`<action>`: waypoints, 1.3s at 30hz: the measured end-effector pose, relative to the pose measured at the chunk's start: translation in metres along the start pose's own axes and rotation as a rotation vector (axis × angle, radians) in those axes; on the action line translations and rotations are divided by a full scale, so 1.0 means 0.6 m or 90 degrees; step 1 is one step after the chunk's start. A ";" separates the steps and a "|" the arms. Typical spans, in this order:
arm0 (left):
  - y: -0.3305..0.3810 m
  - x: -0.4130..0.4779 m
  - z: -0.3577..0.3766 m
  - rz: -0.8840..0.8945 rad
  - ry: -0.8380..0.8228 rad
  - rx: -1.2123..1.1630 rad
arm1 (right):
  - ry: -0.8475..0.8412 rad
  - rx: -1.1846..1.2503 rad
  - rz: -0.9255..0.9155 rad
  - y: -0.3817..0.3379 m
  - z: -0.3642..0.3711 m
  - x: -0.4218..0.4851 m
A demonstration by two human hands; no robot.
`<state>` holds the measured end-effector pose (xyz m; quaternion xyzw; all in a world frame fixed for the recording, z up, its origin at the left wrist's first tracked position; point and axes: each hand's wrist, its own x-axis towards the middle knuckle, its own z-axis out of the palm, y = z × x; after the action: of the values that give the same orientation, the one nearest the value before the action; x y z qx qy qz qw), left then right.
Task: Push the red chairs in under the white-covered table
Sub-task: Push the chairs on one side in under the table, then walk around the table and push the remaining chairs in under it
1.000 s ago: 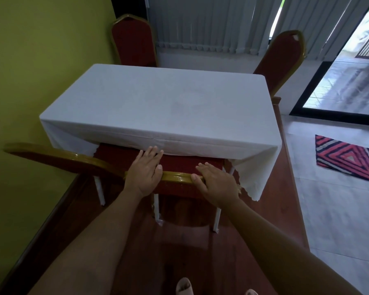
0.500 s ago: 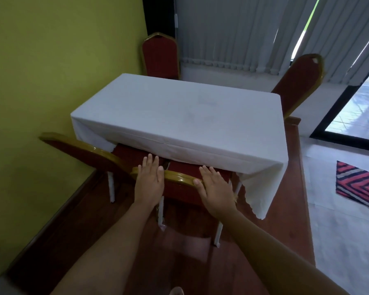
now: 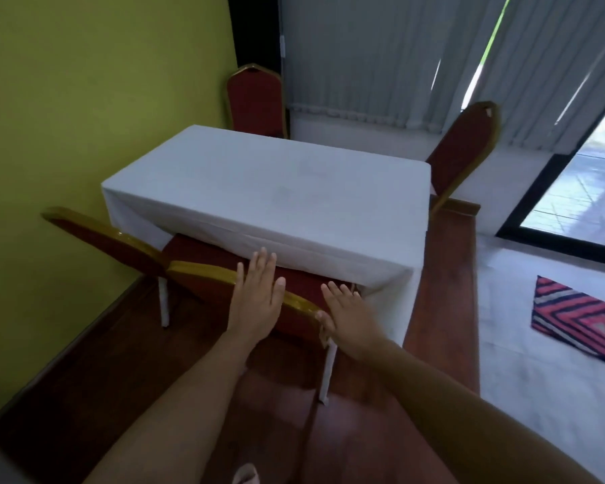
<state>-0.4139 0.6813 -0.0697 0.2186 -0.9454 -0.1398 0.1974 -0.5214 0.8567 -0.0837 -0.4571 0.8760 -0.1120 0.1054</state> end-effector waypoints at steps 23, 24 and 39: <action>0.455 0.313 0.356 0.148 -0.350 0.145 | -0.029 -0.034 0.338 0.542 -0.166 -0.019; 0.470 0.341 0.369 0.133 -0.351 0.127 | -0.030 -0.033 0.352 0.571 -0.176 -0.004; 0.679 0.681 0.563 0.259 -0.413 0.137 | -0.006 0.018 0.477 0.920 -0.313 0.163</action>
<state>-1.0443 0.9025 -0.0973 -0.0095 -0.9919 -0.0597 -0.1116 -1.0591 1.1024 -0.0741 -0.1036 0.9805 -0.0753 0.1492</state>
